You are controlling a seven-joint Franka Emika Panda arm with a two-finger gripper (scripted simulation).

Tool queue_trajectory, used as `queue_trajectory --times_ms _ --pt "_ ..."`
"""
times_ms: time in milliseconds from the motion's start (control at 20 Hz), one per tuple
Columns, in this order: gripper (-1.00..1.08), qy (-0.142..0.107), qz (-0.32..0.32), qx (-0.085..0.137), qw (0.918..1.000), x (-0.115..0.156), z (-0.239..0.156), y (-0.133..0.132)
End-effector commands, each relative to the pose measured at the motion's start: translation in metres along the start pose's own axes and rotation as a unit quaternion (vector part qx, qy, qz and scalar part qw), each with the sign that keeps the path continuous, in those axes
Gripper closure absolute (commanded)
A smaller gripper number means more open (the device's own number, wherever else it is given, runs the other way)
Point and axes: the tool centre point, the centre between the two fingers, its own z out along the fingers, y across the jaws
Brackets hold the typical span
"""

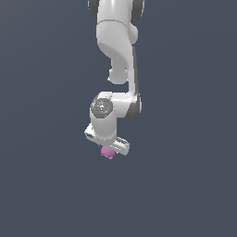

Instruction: Pick up the object and move it to a goal position.

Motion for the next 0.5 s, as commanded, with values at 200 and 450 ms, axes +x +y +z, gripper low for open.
queue_trajectory --times_ms 200,450 --pt "-0.92 0.000 0.001 0.000 1.0000 0.0007 0.0193 -0.0003" --pt "1.08 0.000 0.001 0.000 1.0000 0.0013 0.0192 -0.0005"
